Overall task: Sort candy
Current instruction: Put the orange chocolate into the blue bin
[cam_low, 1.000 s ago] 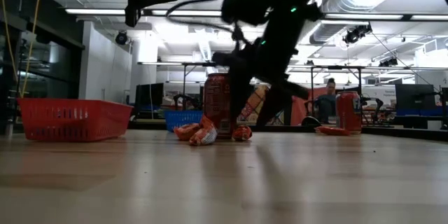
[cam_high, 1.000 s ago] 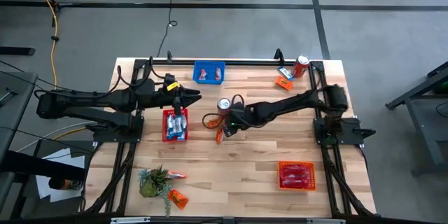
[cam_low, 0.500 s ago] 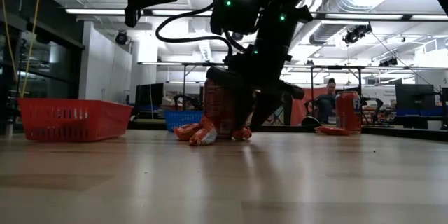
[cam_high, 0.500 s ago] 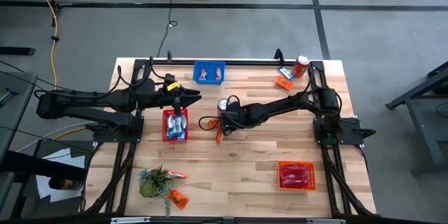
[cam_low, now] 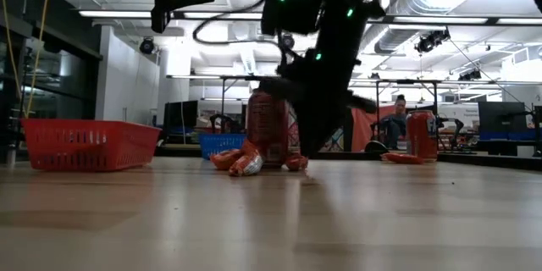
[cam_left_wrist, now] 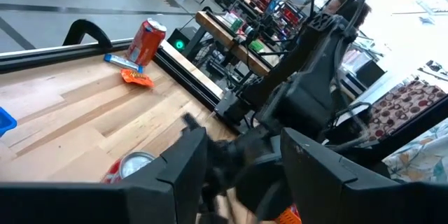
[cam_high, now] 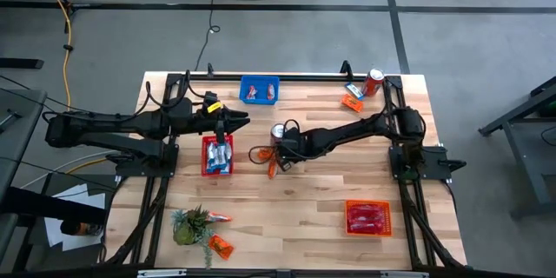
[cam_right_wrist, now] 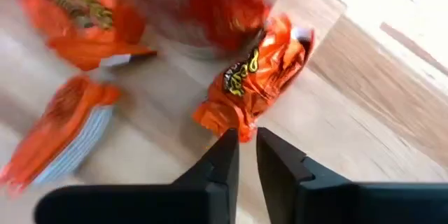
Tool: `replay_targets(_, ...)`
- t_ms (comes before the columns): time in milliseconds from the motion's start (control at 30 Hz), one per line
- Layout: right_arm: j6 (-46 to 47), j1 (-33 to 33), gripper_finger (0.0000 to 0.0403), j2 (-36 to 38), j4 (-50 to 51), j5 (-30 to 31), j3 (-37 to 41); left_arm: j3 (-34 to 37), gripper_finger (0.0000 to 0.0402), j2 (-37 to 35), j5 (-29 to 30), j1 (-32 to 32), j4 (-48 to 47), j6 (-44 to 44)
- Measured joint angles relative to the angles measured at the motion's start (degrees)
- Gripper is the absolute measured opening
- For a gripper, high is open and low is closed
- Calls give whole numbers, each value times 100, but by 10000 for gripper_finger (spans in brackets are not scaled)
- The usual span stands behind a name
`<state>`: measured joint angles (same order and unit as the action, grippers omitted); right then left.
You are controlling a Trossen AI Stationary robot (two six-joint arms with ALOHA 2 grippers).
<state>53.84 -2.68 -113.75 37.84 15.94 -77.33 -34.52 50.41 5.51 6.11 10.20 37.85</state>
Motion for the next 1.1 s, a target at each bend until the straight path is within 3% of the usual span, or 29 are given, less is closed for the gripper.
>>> replay_targets(167, 4, -114, 95, 384, 92, 293, -18, -2, 170, 0, 0, 1, -3, -19)
replay_targets(433, 160, -33, 221, 186, 54, 14, -16, -2, 170, 0, 3, 2, -2, -103)
replay_targets(533, 175, 19, 250, 48, -115, -30, -18, -2, 170, 0, 3, 2, -3, -103)
replay_targets(700, 152, 55, 261, -213, -609, -193, -36, -2, 170, 2, 3, 2, -4, -103)
replay_targets(1100, 321, -9, 261, -309, -528, 222, -36, -2, 170, 2, 3, 2, -2, -99)
